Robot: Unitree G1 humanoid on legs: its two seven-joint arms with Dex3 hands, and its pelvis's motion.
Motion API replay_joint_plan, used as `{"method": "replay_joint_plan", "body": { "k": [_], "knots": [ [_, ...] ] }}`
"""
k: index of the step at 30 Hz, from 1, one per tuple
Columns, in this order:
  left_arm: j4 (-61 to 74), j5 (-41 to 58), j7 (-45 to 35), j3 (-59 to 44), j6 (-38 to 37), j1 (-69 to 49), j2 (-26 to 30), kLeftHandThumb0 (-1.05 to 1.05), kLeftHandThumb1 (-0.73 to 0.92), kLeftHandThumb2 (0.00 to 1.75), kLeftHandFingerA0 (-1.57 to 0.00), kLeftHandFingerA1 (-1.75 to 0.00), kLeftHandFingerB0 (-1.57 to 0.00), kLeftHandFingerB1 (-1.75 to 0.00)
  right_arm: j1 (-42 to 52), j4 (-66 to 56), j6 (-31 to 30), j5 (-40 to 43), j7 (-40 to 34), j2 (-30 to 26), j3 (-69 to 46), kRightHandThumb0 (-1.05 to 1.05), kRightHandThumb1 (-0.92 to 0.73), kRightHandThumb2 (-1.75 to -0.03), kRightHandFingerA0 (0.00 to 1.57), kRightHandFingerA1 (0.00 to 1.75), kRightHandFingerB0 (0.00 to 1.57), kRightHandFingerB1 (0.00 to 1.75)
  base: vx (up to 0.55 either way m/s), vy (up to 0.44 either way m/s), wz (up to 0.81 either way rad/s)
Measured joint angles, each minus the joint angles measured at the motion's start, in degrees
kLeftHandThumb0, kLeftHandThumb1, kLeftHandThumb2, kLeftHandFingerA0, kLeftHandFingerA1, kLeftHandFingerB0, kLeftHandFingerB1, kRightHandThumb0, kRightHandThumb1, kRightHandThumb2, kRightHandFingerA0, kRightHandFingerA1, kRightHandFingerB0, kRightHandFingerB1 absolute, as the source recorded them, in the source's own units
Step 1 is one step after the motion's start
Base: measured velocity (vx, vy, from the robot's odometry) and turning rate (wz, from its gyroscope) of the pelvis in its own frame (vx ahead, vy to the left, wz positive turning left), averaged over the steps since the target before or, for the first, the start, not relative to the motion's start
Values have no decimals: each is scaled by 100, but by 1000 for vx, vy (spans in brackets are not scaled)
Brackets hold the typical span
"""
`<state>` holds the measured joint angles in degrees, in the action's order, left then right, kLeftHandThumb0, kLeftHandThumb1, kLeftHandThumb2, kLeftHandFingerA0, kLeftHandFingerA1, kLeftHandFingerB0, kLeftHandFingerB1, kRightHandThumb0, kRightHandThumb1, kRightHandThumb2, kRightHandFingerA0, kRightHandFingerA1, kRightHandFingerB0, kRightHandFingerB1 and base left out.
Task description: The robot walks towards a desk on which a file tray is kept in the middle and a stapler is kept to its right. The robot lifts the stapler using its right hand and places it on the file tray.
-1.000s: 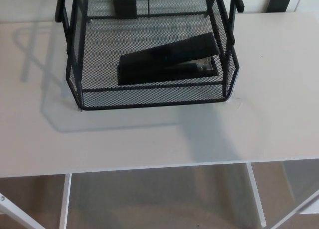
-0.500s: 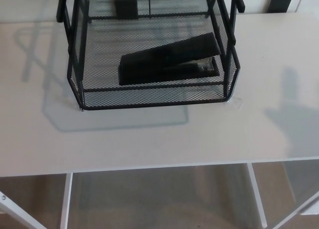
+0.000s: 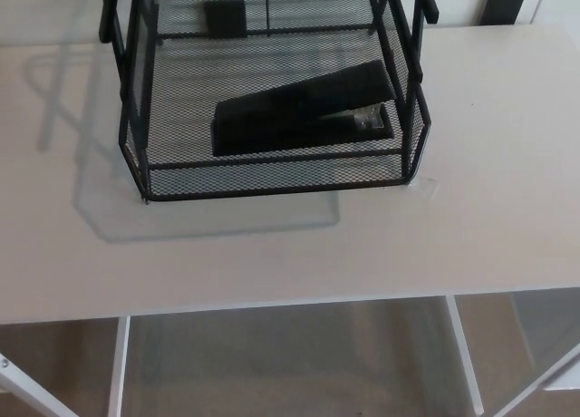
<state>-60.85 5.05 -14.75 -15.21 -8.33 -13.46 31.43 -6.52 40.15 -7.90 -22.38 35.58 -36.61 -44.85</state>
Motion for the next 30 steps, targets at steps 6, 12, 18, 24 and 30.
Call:
{"method": "replay_joint_plan", "body": {
  "k": [6,12,18,24,30],
  "knots": [
    [1,6,-3,-29,0,-16,0,-57,73,62,-62,-45,-42,-39,261,745,212,188,-456,656,-206,-85,-47,-73,57,78,17,55,0,0,0],
    [-30,13,-4,-112,0,-107,12,-56,73,61,-62,-44,-42,-38,587,1295,434,389,-923,1154,-251,-69,-48,-55,41,66,28,52,0,0,0],
    [-203,15,-3,-188,-1,-242,60,-55,74,62,-62,-45,-41,-38,868,1712,612,752,-1387,1390,-324,-69,-46,-55,103,65,30,49,0,0,0],
    [-320,39,-6,-316,-7,-249,140,-56,73,61,-62,-45,-40,-37,928,1918,780,1167,-1768,1373,-64,-74,-48,-55,40,62,27,53,0,0,0],
    [-336,53,-7,-366,-19,-212,161,-56,74,61,-61,-45,-39,-38,906,2126,973,1459,-1983,1314,397,-76,-50,-56,34,66,26,51,0,0,0]
  ]
}}
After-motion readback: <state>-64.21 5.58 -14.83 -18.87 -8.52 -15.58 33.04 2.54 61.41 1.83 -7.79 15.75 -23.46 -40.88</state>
